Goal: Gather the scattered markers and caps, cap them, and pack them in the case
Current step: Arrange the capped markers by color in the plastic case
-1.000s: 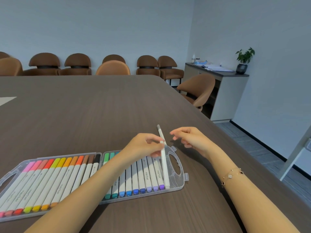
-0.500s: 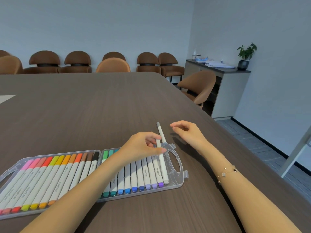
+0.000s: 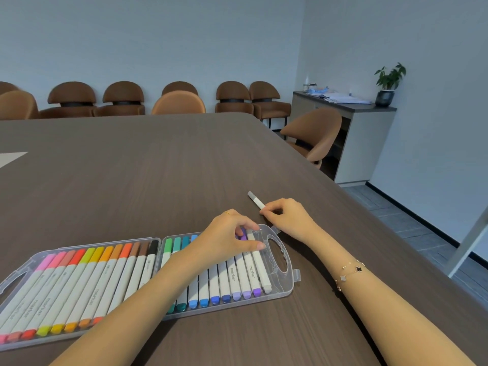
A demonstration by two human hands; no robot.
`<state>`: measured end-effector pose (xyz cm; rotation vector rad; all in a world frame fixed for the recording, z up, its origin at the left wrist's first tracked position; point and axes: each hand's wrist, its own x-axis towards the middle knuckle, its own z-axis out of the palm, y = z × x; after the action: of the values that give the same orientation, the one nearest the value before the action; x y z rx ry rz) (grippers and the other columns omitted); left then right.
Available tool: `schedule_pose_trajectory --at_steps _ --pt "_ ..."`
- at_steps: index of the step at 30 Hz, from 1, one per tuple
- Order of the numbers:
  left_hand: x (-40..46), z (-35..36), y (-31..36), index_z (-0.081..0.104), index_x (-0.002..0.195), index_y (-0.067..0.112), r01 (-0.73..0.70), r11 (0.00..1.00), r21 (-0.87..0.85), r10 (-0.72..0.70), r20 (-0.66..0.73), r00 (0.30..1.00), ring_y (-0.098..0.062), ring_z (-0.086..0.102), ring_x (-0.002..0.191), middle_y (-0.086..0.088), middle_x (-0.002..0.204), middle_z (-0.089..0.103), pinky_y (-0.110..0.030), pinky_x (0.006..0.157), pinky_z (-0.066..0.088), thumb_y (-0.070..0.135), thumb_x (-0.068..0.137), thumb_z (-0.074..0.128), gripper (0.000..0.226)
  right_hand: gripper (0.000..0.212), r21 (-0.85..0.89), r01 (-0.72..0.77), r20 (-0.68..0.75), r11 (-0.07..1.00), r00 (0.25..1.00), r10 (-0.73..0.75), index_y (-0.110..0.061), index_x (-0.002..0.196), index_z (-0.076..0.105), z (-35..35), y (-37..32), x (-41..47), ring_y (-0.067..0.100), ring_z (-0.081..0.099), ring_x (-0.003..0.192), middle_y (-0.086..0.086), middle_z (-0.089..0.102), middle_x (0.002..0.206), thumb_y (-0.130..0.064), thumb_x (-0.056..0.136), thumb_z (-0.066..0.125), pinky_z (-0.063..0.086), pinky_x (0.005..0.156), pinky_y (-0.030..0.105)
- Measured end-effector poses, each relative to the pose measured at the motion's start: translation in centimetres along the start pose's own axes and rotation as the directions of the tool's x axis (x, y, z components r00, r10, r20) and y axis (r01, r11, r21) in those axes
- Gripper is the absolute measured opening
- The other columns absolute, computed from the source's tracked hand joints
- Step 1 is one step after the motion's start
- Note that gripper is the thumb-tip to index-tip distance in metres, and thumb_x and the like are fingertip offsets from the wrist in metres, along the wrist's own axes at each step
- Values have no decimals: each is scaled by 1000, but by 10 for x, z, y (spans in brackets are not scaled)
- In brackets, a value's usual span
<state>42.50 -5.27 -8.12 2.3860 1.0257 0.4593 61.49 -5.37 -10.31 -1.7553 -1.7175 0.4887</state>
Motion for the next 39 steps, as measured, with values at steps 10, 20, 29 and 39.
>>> schedule_pose_trajectory --at_steps 10,20,29,39 --pt "1 4 -3 56 122 36 -14 1000 14 13 45 999 -3 47 91 13 111 42 -13 72 40 44 83 65 40 18 19 -220 -204 975 954 219 -13 101 59 -9 7 -4 17 59 89 6 63 99 -7 85 63 53 76 30" --pt "5 -13 -8 63 115 15 55 735 -676 -279 -228 933 -2 70 79 0 97 72 -9 68 53 20 90 63 26 23 460 -313 271 831 941 205 -16 106 67 -42 -21 -25 18 56 107 4 60 113 -17 83 69 48 90 32" --pt "4 -11 1 63 116 15 95 512 -854 -404 -142 904 -12 72 86 -5 102 72 -18 70 58 15 86 67 30 13 494 -270 457 826 889 17 -11 98 64 -45 -30 -31 24 65 101 16 67 108 -10 86 66 52 95 35" --pt "7 -17 23 64 114 18 109 560 -821 -326 -98 940 -13 71 86 -8 103 71 -14 63 55 17 85 70 29 12 537 -306 564 786 824 -64 -5 100 60 -47 -38 -40 20 67 100 10 69 103 -12 89 61 55 83 25"
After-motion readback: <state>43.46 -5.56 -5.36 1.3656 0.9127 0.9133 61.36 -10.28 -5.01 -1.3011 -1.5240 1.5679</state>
